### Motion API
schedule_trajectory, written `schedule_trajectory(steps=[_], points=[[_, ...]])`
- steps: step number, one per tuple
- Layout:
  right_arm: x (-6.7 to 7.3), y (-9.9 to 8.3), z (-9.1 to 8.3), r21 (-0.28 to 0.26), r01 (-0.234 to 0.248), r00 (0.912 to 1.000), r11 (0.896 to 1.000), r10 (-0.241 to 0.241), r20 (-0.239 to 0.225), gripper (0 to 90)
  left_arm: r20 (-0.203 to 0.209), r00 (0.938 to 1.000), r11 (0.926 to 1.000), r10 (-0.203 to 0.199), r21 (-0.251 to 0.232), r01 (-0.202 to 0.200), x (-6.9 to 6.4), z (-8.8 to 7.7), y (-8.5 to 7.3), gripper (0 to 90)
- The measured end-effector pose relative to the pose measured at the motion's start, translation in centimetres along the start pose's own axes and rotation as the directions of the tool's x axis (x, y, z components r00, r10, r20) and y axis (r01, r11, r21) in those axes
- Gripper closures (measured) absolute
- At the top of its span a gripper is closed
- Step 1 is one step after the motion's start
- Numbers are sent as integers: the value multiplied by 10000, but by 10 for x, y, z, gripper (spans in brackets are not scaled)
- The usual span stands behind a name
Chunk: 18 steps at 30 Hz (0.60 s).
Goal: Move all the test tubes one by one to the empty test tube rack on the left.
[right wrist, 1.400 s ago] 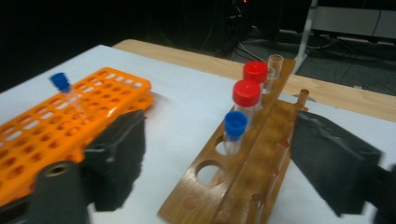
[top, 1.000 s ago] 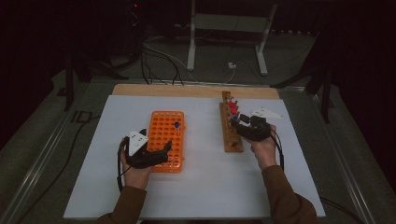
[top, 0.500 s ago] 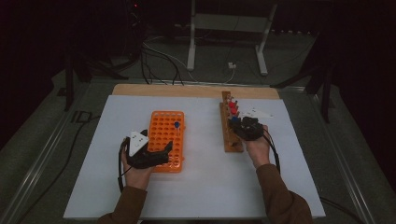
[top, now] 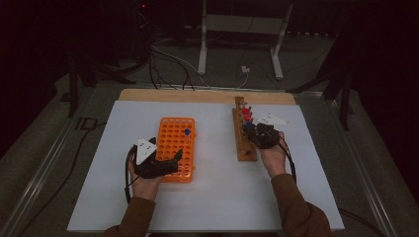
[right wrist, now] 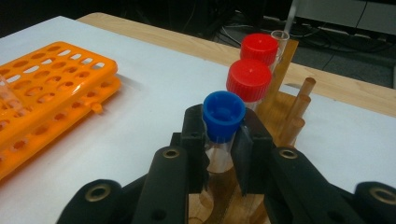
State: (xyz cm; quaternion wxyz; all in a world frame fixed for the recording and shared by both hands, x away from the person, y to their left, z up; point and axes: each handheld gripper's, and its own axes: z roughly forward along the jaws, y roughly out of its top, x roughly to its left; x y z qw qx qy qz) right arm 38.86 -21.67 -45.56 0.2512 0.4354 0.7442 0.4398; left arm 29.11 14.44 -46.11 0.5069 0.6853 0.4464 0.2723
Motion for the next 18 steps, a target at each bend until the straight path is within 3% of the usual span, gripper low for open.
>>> schedule_trajectory(steps=[18], points=[[-3, 28, -34, -810, 63, 10000, 9967, -64, -2, 767, 84, 10000, 10000, -13, 81, 12, -3, 2, -2, 11]])
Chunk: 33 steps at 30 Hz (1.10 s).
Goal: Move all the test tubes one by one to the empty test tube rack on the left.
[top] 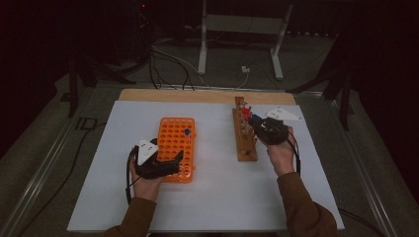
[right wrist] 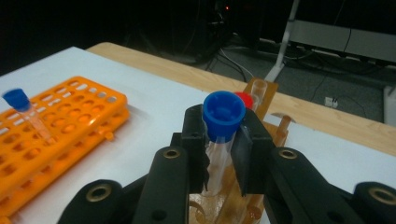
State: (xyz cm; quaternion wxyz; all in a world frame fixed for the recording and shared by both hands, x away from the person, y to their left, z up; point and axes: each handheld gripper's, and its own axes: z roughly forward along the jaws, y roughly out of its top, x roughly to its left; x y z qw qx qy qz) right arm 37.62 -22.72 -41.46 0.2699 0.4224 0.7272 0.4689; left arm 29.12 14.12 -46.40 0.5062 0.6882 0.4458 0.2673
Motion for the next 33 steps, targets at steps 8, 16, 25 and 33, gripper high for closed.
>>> schedule_trajectory(steps=[8, 16, 25, 33], points=[[5, 12, -14, -322, 168, 9992, 9993, -180, -355, 766, 94, 9999, 9999, 102, 82, -103, -5, 4, -2, 12], [22, 12, -13, -115, 299, 9932, 9995, -310, -1118, 764, 187, 9997, 9998, 175, 113, -177, -9, 6, -3, 12], [45, 0, -6, 304, 610, 9828, 9977, -548, -1763, 763, 474, 9981, 9992, 390, 64, -394, -22, 9, 3, 29], [56, 1, -9, 338, 571, 9725, 9978, -479, -2279, 763, 924, 9933, 9975, 693, 48, -700, -40, 23, 10, 35]])
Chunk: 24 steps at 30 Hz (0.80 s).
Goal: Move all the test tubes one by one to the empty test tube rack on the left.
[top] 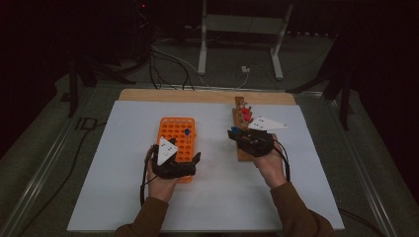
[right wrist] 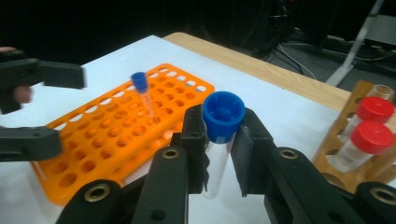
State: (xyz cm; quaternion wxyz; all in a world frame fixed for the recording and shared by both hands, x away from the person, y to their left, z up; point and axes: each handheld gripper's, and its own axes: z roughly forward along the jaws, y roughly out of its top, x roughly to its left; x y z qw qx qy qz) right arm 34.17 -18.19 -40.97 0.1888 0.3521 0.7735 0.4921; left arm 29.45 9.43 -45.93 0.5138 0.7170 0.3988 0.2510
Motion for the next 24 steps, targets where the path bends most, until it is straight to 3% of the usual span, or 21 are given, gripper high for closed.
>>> schedule_trajectory(steps=[6, 11, 15, 18, 24], points=[[7, 0, 1, 26, -58, 9992, 10000, 59, -402, 762, 495, 9986, 9998, 184, -15, -184, -14, 12, 7, 71], [14, -1, 6, 72, -111, 9969, 9999, 117, -782, 760, 1106, 9936, 9997, 232, 77, -242, -28, 24, 8, 161], [21, -2, 8, 153, -30, 9949, 9999, 45, -1007, 759, 1237, 9910, 9983, 506, 225, -538, -38, 33, 9, 207], [26, -2, 9, 234, 91, 9937, 9997, -64, -1120, 758, 1188, 9900, 9962, 762, 335, -807, -43, 37, 10, 309], [29, -2, 11, 304, 60, 9917, 9995, -21, -1282, 757, 1347, 9879, 9950, 775, 522, -852, -46, 43, 12, 572]])
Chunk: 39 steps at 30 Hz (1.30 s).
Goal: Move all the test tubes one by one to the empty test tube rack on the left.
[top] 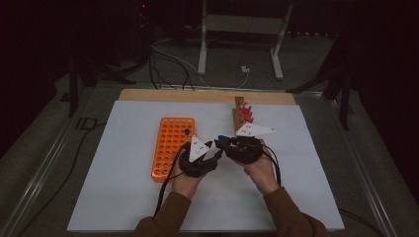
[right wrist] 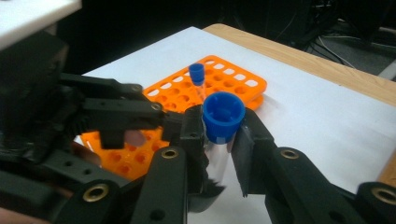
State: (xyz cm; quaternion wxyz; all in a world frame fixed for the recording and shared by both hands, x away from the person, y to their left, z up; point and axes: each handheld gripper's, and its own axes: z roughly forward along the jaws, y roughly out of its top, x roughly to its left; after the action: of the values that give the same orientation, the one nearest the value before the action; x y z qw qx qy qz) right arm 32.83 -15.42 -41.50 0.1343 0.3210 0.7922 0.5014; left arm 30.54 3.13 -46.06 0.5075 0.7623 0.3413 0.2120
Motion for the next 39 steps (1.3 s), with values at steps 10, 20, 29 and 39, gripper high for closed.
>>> schedule_trajectory(steps=[10, 20, 29, 39], points=[[4, -1, 5, 95, 57, 9999, 9999, -56, -128, 758, 211, 9998, 9999, 63, -161, -60, 2, -4, 1, 730], [-3, -1, -1, -328, -633, 9978, 9975, 625, -235, 421, 71, 9999, 9997, -130, -208, 131, 12, -7, 1, 762], [-15, -7, -10, -481, -888, 9944, 9949, 914, 540, 152, -162, 9990, 9986, -414, -347, 408, 26, -14, 0, 762], [-25, -21, -21, -503, -906, 9886, 9946, 959, 1162, 32, -432, 9968, 9969, -675, -441, 656, 45, -22, -3, 762]])
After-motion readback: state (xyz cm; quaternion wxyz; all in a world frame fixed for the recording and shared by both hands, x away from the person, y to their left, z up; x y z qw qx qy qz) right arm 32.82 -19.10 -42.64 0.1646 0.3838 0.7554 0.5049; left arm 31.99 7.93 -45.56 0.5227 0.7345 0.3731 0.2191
